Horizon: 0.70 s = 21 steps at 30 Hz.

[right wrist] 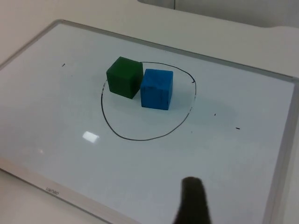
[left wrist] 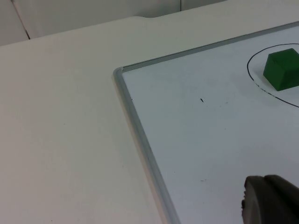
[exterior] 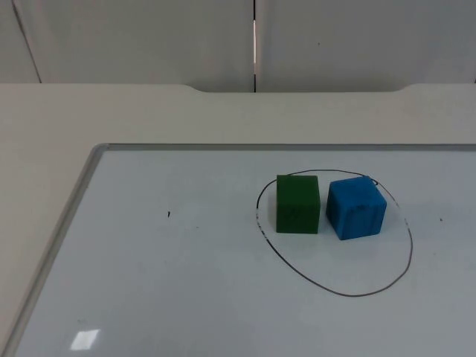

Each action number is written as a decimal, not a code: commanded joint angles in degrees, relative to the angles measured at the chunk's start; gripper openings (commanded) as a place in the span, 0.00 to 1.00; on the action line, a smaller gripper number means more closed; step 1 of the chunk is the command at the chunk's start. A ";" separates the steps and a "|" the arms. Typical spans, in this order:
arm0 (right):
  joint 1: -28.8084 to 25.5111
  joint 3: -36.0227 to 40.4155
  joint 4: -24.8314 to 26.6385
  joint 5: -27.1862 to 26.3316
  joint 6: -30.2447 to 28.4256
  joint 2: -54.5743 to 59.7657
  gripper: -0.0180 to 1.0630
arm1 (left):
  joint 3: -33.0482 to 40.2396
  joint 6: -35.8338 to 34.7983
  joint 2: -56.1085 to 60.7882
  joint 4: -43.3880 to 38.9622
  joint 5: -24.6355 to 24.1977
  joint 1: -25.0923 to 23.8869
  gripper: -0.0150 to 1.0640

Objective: Push the two cubes into the marked area.

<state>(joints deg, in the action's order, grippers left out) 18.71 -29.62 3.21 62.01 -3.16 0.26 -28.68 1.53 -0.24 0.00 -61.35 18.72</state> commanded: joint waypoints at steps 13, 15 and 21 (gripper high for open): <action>-0.02 0.07 -0.11 -0.12 0.39 -0.26 0.97 | 0.29 -0.27 0.24 -0.30 -0.18 -0.15 0.01; -0.02 0.07 -0.11 -0.12 0.39 -0.26 0.97 | 0.29 -0.27 0.24 -0.30 -0.18 -0.15 0.01; -0.02 0.07 -0.11 -0.12 0.39 -0.26 0.97 | 0.29 -0.27 0.24 -0.30 -0.18 -0.15 0.01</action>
<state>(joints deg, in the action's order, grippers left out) 18.71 -29.62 3.21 62.01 -2.76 0.26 -28.68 1.53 -0.24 0.00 -61.35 18.72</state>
